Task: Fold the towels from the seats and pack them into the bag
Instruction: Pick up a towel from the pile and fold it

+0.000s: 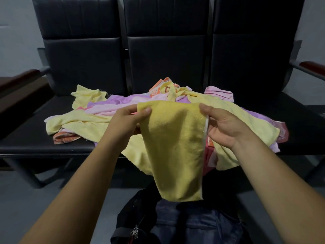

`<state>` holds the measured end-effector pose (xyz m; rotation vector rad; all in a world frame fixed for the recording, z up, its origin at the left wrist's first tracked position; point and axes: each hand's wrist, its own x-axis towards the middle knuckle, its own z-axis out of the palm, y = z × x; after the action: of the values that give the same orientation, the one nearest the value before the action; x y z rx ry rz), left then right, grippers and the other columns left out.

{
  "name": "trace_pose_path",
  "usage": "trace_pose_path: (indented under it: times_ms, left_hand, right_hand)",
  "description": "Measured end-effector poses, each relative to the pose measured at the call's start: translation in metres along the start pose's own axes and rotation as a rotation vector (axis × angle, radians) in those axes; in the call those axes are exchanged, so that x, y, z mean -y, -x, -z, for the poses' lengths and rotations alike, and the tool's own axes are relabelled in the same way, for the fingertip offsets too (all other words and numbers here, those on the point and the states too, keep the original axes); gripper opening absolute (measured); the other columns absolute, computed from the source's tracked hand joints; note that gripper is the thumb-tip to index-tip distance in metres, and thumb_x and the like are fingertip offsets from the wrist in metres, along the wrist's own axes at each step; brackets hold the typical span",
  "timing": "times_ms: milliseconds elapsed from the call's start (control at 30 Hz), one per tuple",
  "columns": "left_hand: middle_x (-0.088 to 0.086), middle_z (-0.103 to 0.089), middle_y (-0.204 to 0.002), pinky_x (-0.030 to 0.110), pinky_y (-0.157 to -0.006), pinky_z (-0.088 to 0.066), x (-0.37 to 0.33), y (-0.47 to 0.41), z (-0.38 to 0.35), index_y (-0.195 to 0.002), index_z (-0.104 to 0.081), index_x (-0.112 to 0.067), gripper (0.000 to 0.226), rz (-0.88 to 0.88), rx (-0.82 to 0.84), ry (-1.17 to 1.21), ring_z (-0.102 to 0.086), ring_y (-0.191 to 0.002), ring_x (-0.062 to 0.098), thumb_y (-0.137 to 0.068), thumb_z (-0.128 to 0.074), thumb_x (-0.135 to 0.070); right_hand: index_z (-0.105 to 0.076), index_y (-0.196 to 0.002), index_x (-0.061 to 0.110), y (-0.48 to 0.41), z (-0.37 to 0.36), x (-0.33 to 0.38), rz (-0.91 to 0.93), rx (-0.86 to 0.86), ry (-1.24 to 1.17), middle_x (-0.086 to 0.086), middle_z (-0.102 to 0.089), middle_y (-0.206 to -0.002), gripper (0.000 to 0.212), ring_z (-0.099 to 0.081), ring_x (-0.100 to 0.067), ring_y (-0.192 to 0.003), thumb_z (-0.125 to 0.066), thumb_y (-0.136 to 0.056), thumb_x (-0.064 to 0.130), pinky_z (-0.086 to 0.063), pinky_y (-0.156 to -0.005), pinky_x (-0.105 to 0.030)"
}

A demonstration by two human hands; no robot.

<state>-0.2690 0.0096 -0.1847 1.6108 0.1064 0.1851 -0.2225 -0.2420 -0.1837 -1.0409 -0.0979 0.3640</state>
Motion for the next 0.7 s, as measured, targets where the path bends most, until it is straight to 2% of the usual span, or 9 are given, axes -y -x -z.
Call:
trace_pose_path:
  times_ms: [100,200,267,333,400,467,533,600,700]
  left_hand:
    - [0.001,-0.063,-0.076,0.035,-0.073,-0.053,-0.003,0.003,-0.004,-0.094,-0.077,-0.016,0.012,0.027,0.027,0.164,-0.054,-0.066,0.015,-0.094,-0.066,-0.021]
    - [0.008,-0.073,-0.101,0.038,-0.087,-0.053,-0.006,0.007,-0.002,-0.112,-0.072,-0.018,0.029,-0.043,0.2,0.211,-0.067,-0.093,0.024,-0.084,-0.071,-0.013]
    - [0.011,-0.075,-0.109,0.034,-0.088,-0.058,-0.007,0.011,-0.001,-0.122,-0.067,-0.017,0.041,-0.09,0.275,0.051,-0.072,-0.102,0.024,-0.084,-0.071,-0.003]
    - [0.007,-0.077,-0.105,0.033,-0.087,-0.059,-0.005,0.011,0.001,-0.117,-0.071,-0.013,0.029,-0.123,0.218,-0.177,-0.073,-0.1,0.021,-0.089,-0.071,-0.008]
    - [0.005,-0.078,-0.104,0.037,-0.09,-0.059,-0.001,0.011,0.002,-0.112,-0.074,-0.012,0.021,-0.096,0.172,-0.205,-0.073,-0.1,0.022,-0.091,-0.07,-0.017]
    - [0.003,-0.078,-0.1,0.037,-0.083,-0.06,0.0,0.013,0.0,-0.11,-0.075,-0.014,0.021,-0.064,0.159,-0.148,-0.074,-0.093,0.021,-0.093,-0.068,-0.023]
    - [-0.004,-0.074,-0.079,0.029,-0.068,-0.057,-0.001,0.013,-0.006,-0.106,-0.073,-0.009,0.019,-0.025,0.143,-0.024,-0.07,-0.072,0.013,-0.096,-0.065,-0.023]
    - [-0.007,-0.064,-0.065,0.023,-0.059,-0.051,-0.004,0.014,-0.011,-0.099,-0.07,-0.006,0.019,0.026,0.093,0.116,-0.058,-0.056,0.006,-0.099,-0.061,-0.022]
    - [0.013,-0.064,-0.088,0.029,-0.071,-0.051,-0.003,0.012,-0.007,-0.102,-0.071,-0.007,0.018,0.023,0.121,0.214,-0.061,-0.076,0.016,-0.094,-0.065,-0.022]
  right_hand:
    - [-0.068,-0.111,-0.008,0.003,0.001,-0.001,0.047,-0.014,0.207,-0.02,-0.073,-0.107,0.039,-0.072,-0.03,-0.095,-0.074,-0.077,0.009,-0.062,-0.08,-0.04]
    - [-0.073,-0.104,0.006,0.006,0.004,0.001,0.143,-0.056,0.258,-0.013,-0.074,-0.102,0.032,-0.073,-0.026,-0.089,-0.077,-0.074,0.017,-0.062,-0.075,-0.044]
    - [-0.073,-0.1,0.011,0.007,0.005,0.005,0.184,-0.07,0.238,-0.007,-0.075,-0.095,0.029,-0.072,-0.021,-0.083,-0.078,-0.073,0.019,-0.06,-0.063,-0.034]
    - [-0.073,-0.102,0.011,0.007,0.006,0.005,0.189,-0.097,0.221,-0.006,-0.076,-0.092,0.027,-0.072,-0.019,-0.08,-0.077,-0.076,0.016,-0.058,-0.06,-0.029]
    - [-0.072,-0.106,0.005,0.006,0.005,0.002,0.135,-0.129,0.175,-0.011,-0.077,-0.099,0.022,-0.074,-0.022,-0.086,-0.074,-0.084,0.01,-0.061,-0.067,-0.031]
    - [-0.071,-0.112,0.002,0.009,0.003,0.001,0.04,-0.112,0.063,-0.016,-0.075,-0.11,0.027,-0.073,-0.026,-0.1,-0.072,-0.088,0.014,-0.062,-0.078,-0.035]
    - [-0.068,-0.119,0.002,0.014,0.004,0.004,-0.024,-0.029,-0.068,-0.015,-0.073,-0.118,0.038,-0.071,-0.026,-0.111,-0.07,-0.086,0.02,-0.061,-0.087,-0.037]
    - [-0.067,-0.117,-0.002,0.017,0.006,0.007,-0.03,0.036,-0.046,-0.016,-0.074,-0.114,0.038,-0.072,-0.025,-0.106,-0.067,-0.083,0.014,-0.061,-0.083,-0.034]
    - [-0.068,-0.113,-0.002,0.019,0.011,0.004,0.004,0.028,0.24,-0.015,-0.074,-0.106,0.035,-0.071,-0.027,-0.097,-0.071,-0.08,0.01,-0.062,-0.084,-0.043]
